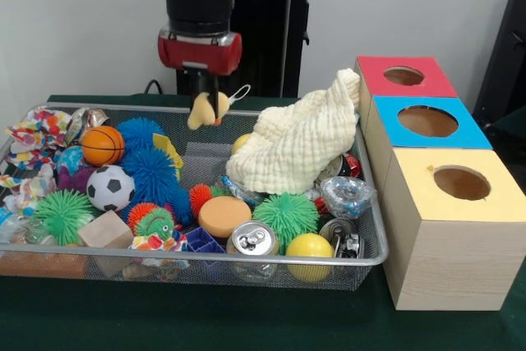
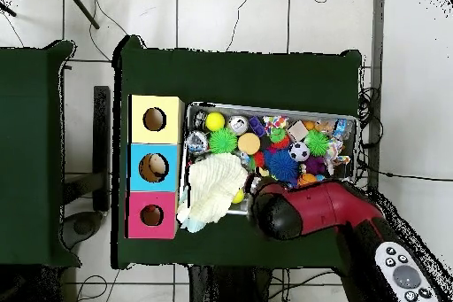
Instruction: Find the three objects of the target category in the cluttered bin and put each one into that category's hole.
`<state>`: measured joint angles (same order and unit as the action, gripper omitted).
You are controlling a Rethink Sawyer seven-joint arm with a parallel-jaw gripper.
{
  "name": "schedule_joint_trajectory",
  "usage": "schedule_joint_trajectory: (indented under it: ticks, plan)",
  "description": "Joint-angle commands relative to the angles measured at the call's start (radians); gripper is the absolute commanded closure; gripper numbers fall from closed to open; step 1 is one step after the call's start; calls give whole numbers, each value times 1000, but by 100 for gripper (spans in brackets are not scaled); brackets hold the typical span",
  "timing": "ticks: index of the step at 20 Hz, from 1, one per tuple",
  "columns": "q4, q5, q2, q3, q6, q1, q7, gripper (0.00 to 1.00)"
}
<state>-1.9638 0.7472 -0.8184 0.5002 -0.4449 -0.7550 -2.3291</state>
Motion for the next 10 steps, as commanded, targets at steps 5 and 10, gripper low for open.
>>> schedule_joint_trajectory:
  ticks: [5,10]
  plan:
    - [-198,-112,-218,90,-79,92,92,100]
    - [-270,-116,-236,10,-22,214,-55,100]
